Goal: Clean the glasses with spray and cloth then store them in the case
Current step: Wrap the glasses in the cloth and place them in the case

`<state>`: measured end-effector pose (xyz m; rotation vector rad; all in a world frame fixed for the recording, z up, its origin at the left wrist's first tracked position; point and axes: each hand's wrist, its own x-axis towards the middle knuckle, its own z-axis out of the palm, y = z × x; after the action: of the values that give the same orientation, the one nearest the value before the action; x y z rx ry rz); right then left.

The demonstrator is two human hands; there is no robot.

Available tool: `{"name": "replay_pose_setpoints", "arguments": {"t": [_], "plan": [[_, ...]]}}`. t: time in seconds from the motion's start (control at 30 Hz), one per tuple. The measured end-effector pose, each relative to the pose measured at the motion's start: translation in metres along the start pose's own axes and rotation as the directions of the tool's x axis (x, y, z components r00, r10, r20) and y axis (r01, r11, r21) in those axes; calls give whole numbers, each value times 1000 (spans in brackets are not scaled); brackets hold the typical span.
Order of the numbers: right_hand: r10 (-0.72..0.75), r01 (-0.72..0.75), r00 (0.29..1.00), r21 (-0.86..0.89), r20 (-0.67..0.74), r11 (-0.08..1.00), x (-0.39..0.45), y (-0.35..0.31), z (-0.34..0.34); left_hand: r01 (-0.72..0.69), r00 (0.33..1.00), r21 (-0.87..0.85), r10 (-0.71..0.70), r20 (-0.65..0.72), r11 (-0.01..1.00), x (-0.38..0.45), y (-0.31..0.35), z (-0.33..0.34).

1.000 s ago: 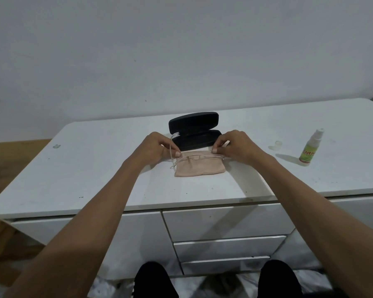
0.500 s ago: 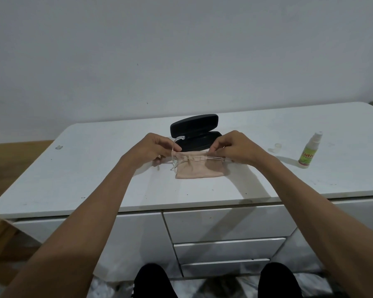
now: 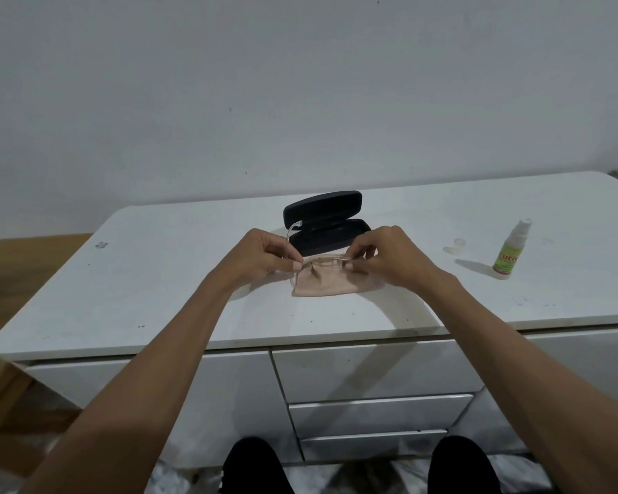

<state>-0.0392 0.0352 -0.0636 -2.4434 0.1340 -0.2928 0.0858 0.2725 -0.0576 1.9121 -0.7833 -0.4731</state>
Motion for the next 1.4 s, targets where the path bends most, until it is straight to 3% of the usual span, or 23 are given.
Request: {"name": "replay_pose_setpoints", "arguments": {"t": [0.4,0.6,0.83,0.97,1.13,1.4], "plan": [[57,-35,994,221,-96,975,-13,4,8,86,995,-149,-91,-27,985,-6,0,-1],[93,-63,992,312,-84,948,-17,5,6,80,996,-158,-85,-27,984,-9,5,1],[149,-129,989,535,7,835,-22,14,-6,46,998,-187,-55,-41,981,-12,-1,1],[142,-146,989,507,46,849,-22,11,-6,30,998,-147,-39,-53,989,-13,-1,3],[169,-150,985,371,-19,917,-23,6,-1,8,999,-20,-9,-54,1000,-12,2,7],[96,-90,995,196,-18,976,-17,1,1,-37,991,148,55,-119,988,-6,-2,18]]}}
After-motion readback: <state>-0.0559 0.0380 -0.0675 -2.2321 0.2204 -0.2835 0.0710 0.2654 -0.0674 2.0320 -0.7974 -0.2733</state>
